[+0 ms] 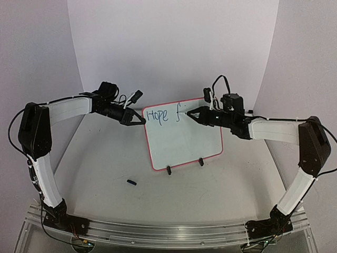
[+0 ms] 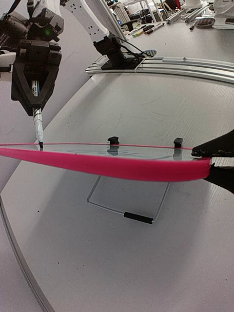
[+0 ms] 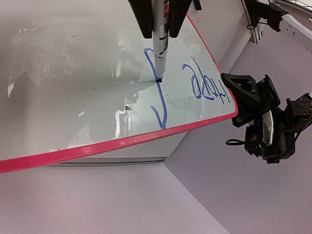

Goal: Write a sentence on the whiteboard

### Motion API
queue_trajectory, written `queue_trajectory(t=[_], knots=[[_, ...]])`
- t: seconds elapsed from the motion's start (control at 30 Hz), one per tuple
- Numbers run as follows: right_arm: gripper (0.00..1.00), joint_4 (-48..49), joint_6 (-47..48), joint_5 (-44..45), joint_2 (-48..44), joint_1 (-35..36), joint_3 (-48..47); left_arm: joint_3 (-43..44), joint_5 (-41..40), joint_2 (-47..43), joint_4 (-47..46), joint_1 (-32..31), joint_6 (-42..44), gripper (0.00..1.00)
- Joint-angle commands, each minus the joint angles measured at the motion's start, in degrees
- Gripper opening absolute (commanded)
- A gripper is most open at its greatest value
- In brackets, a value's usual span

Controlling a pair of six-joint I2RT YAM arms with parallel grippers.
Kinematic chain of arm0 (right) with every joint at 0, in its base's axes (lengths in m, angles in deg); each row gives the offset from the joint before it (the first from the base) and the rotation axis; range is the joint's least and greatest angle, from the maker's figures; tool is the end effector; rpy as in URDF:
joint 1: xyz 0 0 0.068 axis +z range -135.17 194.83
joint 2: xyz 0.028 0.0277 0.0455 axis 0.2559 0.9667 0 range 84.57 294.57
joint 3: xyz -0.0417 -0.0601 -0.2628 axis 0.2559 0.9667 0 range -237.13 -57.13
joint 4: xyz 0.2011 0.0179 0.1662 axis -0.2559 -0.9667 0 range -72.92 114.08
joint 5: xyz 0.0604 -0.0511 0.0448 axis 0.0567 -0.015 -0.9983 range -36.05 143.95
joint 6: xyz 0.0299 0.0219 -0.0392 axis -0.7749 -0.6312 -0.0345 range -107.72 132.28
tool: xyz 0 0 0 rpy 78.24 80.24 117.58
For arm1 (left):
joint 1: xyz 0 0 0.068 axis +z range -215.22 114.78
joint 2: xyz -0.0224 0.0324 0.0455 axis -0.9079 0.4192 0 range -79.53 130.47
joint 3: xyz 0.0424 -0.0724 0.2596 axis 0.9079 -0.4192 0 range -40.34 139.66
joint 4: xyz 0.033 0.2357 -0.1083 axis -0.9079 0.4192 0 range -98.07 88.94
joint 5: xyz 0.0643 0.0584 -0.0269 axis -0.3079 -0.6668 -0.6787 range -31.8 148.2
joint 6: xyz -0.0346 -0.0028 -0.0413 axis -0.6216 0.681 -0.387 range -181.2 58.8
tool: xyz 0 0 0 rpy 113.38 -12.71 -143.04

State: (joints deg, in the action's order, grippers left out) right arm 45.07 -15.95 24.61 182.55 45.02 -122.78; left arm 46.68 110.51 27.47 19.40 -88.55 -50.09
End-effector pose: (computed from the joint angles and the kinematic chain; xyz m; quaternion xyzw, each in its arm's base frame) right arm 0.3359 0.2156 0.2740 -0.1733 0.7454 0.4702 0.4396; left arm 0.3678 -0.1893 0.2680 0.4004 0.7515 -0.4432 0.2801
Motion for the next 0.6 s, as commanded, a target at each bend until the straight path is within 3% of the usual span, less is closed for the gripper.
queue_trajectory(t=[0.0,0.37,0.57], knots=[[0.0,1.95,-0.43,3.71,-0.85,0.13,-0.75,-0.32,-3.74,0.48,6.03,-2.68,4.79,0.0],[0.0,1.95,-0.63,8.05,-4.03,0.15,1.56,-0.36,-3.77,0.14,6.03,-2.68,4.81,0.0],[0.0,3.06,-0.29,5.29,-5.57,0.15,2.29,-0.39,-3.72,0.13,6.04,-2.77,4.79,0.0]])
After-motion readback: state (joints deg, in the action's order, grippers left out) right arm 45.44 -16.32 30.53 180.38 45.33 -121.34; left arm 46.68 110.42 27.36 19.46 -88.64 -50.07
